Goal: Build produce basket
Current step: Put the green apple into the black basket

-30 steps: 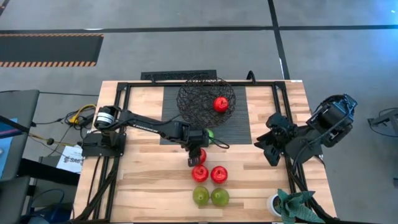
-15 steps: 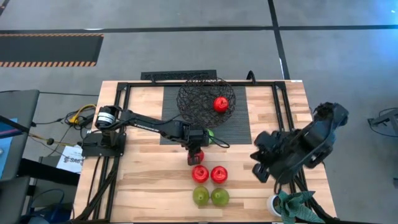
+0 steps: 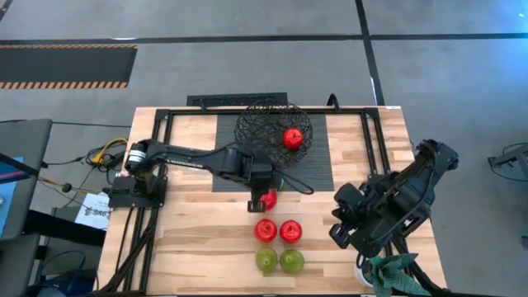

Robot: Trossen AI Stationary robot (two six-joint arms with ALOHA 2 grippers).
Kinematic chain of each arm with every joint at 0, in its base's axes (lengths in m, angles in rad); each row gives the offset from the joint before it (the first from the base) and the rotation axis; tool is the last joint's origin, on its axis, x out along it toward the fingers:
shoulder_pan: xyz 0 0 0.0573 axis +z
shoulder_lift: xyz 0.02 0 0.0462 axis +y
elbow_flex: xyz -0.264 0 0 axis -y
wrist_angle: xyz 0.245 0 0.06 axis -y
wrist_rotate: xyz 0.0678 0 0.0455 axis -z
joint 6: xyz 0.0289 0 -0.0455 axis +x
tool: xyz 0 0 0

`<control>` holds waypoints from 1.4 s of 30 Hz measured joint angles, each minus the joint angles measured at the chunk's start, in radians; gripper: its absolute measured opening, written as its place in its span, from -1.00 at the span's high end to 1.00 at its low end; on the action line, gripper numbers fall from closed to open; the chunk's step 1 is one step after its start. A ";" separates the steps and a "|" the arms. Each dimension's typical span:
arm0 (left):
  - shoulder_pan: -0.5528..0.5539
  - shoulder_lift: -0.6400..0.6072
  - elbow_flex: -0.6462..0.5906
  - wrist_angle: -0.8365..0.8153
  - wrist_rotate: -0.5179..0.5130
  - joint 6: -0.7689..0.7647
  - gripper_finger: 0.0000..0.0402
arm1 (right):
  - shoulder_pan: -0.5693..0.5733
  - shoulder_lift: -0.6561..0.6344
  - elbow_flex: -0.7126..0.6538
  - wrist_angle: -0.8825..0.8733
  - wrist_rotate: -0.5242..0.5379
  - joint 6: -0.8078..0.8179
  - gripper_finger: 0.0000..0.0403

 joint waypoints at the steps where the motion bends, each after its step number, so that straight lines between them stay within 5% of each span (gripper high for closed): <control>1: 0.006 -0.001 0.027 -0.015 -0.003 0.007 1.00 | 0.000 0.000 -0.016 -0.001 0.000 0.012 0.99; 9: 0.025 -0.001 0.076 -0.133 0.028 -0.040 1.00 | 0.031 -0.002 -0.049 0.000 -0.004 0.095 0.99; 19: 0.014 0.003 -0.032 -0.004 0.023 -0.069 0.98 | 0.041 -0.002 -0.049 0.000 -0.004 0.099 0.97; 33: 0.013 0.003 -0.283 0.329 0.088 -0.149 0.37 | 0.043 -0.002 -0.049 0.000 -0.004 0.080 0.97; 42: 0.013 0.004 -0.327 0.406 -0.034 -0.131 0.33 | 0.048 -0.002 -0.049 0.000 -0.004 0.084 0.97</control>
